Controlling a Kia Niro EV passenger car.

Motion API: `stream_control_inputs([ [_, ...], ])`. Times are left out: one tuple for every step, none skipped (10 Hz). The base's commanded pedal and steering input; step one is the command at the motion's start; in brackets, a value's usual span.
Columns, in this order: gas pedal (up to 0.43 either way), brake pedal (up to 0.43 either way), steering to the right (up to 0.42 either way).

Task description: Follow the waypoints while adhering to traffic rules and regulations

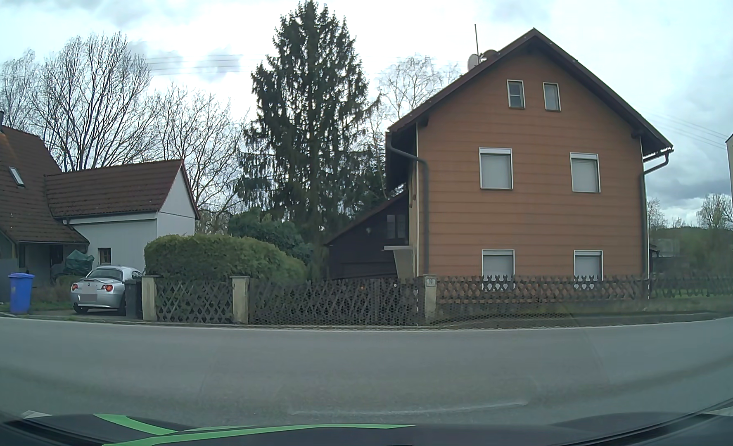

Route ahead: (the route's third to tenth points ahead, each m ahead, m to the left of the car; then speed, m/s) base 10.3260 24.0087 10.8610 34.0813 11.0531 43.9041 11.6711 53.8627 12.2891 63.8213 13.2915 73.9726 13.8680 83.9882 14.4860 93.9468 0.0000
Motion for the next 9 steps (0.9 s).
stream_control_inputs([
  [0.0, 0.317, -0.034],
  [0.0, 0.323, -0.041],
  [0.0, 0.317, -0.043],
  [0.0, 0.317, -0.043],
  [0.0, 0.323, -0.044],
  [0.0, 0.323, -0.043],
  [0.0, 0.323, -0.043],
  [0.0, 0.323, -0.043],
  [0.0, 0.323, -0.043],
])
